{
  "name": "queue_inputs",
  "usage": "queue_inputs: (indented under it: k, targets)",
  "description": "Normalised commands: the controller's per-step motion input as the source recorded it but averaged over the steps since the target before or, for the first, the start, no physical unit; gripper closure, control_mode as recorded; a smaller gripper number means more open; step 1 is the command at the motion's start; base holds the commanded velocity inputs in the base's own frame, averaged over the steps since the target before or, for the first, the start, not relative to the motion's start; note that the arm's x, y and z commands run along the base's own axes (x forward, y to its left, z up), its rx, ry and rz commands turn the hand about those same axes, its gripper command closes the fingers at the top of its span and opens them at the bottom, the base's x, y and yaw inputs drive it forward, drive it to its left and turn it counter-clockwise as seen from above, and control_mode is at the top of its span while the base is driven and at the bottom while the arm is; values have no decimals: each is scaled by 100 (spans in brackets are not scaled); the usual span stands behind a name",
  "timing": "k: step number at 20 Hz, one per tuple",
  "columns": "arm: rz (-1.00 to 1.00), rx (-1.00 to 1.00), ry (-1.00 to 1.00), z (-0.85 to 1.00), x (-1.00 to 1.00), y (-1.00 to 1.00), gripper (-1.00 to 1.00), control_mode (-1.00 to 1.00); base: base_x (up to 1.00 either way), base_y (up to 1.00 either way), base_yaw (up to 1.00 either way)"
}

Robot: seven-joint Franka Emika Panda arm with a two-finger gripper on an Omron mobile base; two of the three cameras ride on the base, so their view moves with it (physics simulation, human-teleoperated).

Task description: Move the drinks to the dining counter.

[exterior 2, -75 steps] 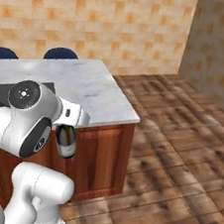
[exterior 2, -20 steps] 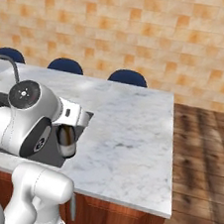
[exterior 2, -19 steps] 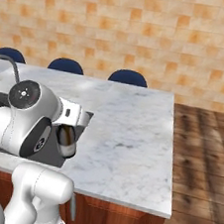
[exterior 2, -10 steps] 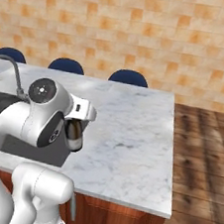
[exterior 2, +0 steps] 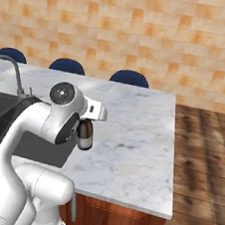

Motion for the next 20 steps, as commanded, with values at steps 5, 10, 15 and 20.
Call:
queue_inputs:
  k: [5, 10, 15, 20]
  targets:
    - [0, -5, 0, -41, 53, -1, 100, -100, 0, 0, 0]
    - [0, -4, 0, -39, 51, -11, 100, -100, 0, 0, 0]
    - [0, 0, 1, -25, 42, -21, 100, -100, 0, 0, 0]
    - [0, 0, 3, -24, 41, -23, 100, -100, 0, 0, 0]
